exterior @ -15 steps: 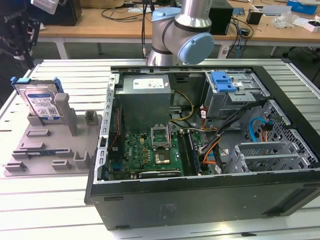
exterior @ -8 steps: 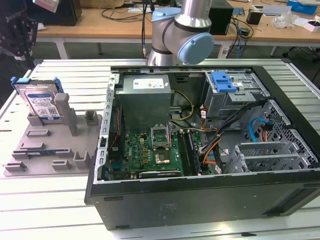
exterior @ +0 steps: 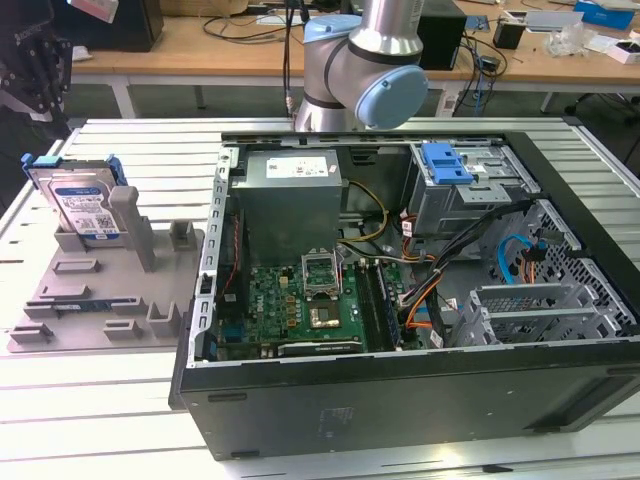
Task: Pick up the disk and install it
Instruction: 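Pick up the disk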
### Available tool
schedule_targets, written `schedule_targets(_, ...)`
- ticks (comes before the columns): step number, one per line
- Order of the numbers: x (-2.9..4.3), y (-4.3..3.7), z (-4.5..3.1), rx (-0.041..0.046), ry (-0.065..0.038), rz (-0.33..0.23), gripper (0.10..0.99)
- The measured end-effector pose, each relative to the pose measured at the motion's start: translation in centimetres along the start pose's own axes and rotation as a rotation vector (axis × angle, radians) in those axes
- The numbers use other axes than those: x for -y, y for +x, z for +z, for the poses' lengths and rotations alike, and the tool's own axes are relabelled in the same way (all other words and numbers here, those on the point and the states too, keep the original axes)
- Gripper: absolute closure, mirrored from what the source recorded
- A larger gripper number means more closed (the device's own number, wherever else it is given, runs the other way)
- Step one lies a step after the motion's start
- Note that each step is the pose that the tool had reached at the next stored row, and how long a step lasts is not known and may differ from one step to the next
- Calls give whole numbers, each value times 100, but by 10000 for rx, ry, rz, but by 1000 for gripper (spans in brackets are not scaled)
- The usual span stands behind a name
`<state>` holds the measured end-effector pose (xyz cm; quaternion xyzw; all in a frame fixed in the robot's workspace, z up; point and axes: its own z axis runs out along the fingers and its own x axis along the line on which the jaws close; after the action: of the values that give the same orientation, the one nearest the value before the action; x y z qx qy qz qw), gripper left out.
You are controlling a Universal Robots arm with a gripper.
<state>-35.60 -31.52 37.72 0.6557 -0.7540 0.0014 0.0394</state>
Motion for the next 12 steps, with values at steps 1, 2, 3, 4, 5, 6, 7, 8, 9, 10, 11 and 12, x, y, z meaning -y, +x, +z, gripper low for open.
schedule_targets(1,0,0,0,2,0,0,980)
schedule_targets(2,0,-1,0,22,-2,-1,980)
schedule_targets(3,0,0,0,48,-7,-10,980)
schedule_targets(4,0,0,1,75,-9,-32,980)
schedule_targets(5,0,0,2,96,-11,-62,980)
schedule_targets(6,-1,0,3,118,-12,-108,980)
schedule_targets(7,-1,-1,5,135,-10,-180,980)
schedule_targets(8,-1,-1,6,138,-6,-285,980)
schedule_targets(9,-1,-1,7,139,-1,-406,980)
schedule_targets(10,-1,0,8,141,10,-620,980)
schedule_targets(11,-1,0,9,143,17,-785,980)
schedule_targets(12,0,0,11,146,26,-970,980)
